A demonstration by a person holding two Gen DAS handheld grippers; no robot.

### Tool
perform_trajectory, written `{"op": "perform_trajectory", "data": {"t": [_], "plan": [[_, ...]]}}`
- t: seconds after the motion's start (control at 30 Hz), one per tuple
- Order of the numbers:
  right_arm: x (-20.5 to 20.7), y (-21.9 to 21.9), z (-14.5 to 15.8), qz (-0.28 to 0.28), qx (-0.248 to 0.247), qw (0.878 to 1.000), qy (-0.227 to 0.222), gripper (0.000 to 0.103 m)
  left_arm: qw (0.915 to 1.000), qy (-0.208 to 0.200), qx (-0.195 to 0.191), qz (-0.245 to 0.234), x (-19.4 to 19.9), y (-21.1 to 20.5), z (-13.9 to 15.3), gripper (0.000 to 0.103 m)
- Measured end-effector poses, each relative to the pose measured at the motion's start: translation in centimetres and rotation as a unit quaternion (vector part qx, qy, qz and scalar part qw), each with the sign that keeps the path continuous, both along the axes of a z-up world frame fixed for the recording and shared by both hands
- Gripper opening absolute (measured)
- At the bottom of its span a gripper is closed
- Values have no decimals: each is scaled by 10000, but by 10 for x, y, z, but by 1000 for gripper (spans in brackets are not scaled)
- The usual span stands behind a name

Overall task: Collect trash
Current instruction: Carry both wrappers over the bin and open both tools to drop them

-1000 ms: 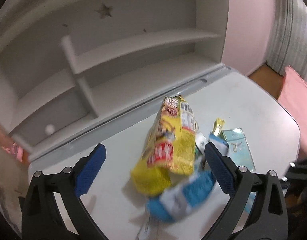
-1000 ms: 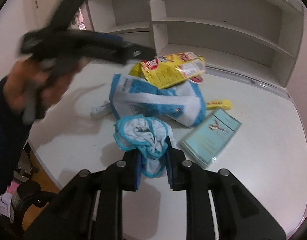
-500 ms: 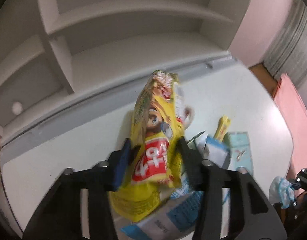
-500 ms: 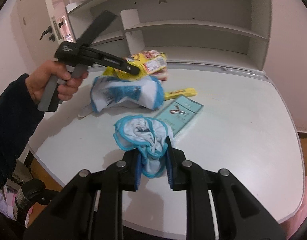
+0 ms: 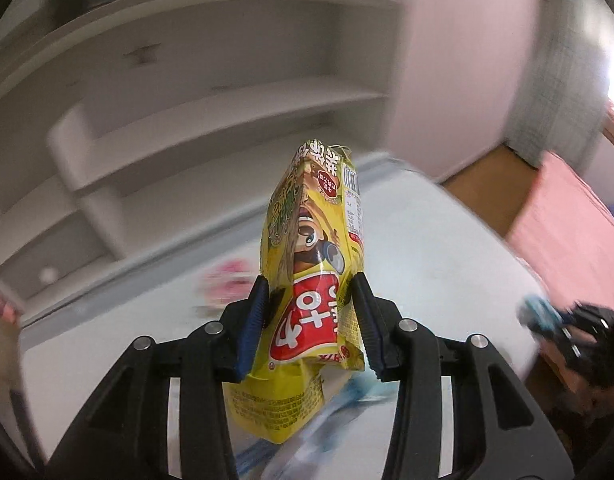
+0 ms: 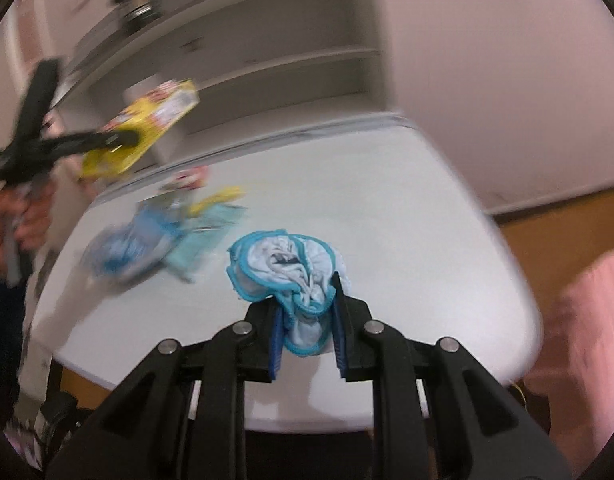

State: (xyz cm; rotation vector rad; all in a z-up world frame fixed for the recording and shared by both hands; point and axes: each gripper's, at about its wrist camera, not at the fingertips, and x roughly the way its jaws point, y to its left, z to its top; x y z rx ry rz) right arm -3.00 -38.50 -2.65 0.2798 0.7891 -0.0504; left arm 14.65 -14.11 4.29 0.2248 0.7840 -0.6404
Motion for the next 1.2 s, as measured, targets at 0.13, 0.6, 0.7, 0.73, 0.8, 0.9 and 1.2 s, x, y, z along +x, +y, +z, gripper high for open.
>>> {"op": "perform_trajectory", "data": {"t": [0.13,0.6,0.7,0.73,0.8,0.9,1.2], "plan": [[-40,-67,-26,-915,209,9954,190,20,9970,46,-77,-762,-45,-72,-8,42],[-191,-231,-119,-3222,1172,9356,845,20,9440,802,48,-3200,-206,-295,-114,44],[-202,-247,-138,-3381,1380,9249,1056,20,9402,1063,277,-3226,-215,-323,-162,44],[-206,-252,-146,-3422,1481,9210,1124,20,9387,1118,324,-3244,-219,-328,-174,44],[-209,-259,-159,-3496,1554,9151,1276,20,9356,1283,482,-3253,-216,-342,-202,44],[-212,-265,-174,-3530,1762,9083,1389,20,9348,1423,707,-3177,-213,-357,-229,44],[-204,-262,-179,-3402,1788,9112,1481,20,9315,1650,806,-3139,-212,-367,-250,47]]}}
